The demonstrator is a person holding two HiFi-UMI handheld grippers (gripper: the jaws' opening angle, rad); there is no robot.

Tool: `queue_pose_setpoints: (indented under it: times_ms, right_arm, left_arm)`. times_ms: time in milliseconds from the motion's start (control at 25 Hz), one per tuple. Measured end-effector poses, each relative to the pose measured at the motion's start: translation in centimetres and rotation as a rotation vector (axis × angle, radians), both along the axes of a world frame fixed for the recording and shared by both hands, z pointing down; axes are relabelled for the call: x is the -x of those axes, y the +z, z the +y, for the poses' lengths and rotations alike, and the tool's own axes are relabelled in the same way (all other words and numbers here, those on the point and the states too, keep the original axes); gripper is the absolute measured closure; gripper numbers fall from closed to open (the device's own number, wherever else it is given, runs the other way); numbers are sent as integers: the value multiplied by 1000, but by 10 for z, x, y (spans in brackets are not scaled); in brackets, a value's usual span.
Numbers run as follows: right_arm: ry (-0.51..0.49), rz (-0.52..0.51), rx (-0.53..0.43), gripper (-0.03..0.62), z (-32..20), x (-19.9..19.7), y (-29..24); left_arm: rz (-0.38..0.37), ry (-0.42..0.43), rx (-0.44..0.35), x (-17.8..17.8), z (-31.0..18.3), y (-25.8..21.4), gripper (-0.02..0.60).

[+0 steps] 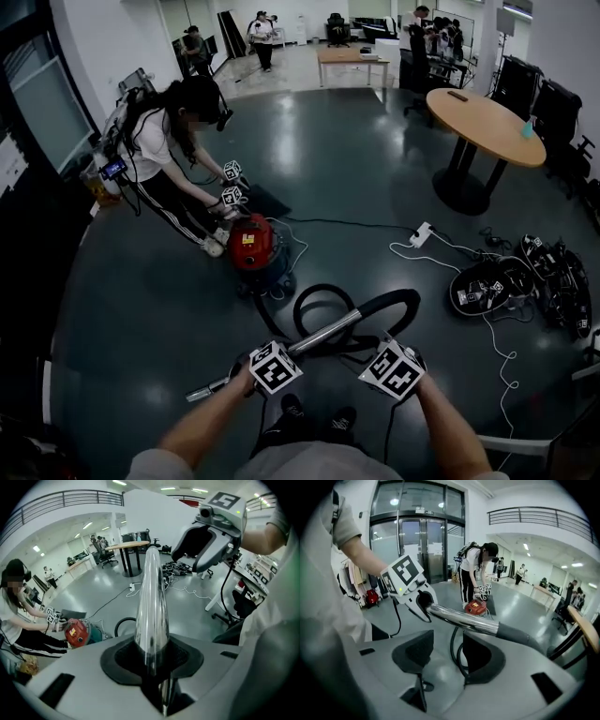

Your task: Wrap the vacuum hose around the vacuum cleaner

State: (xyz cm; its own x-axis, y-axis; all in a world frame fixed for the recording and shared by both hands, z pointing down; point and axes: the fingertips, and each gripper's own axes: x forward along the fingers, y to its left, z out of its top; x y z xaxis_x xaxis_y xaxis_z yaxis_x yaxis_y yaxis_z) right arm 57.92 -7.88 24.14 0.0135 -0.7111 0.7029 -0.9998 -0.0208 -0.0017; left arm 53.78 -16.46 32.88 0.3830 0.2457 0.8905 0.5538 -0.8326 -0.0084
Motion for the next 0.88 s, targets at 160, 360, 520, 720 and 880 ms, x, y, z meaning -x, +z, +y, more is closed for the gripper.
queue_pose_setpoints:
  times_ms: [160, 360, 520, 720, 880]
  right_arm:
    - [126, -183, -85, 399, -28, -1, 7]
    - [332, -427, -195, 399, -59, -15, 26]
    - [503, -576, -285, 399, -78, -34, 44]
    - [604, -688, -338, 365, -103, -49, 68]
    - [634, -713, -348, 365, -109, -49, 75]
  left_arm:
    - [-5, -88, 75, -12, -7, 8, 444]
    - [1, -158, 169, -30, -25, 26, 444]
    - [3, -223, 261, -47, -33, 35, 443]
    - [-1, -275, 350, -57, -33, 42, 443]
    - [-15, -301, 422, -65, -36, 44, 443]
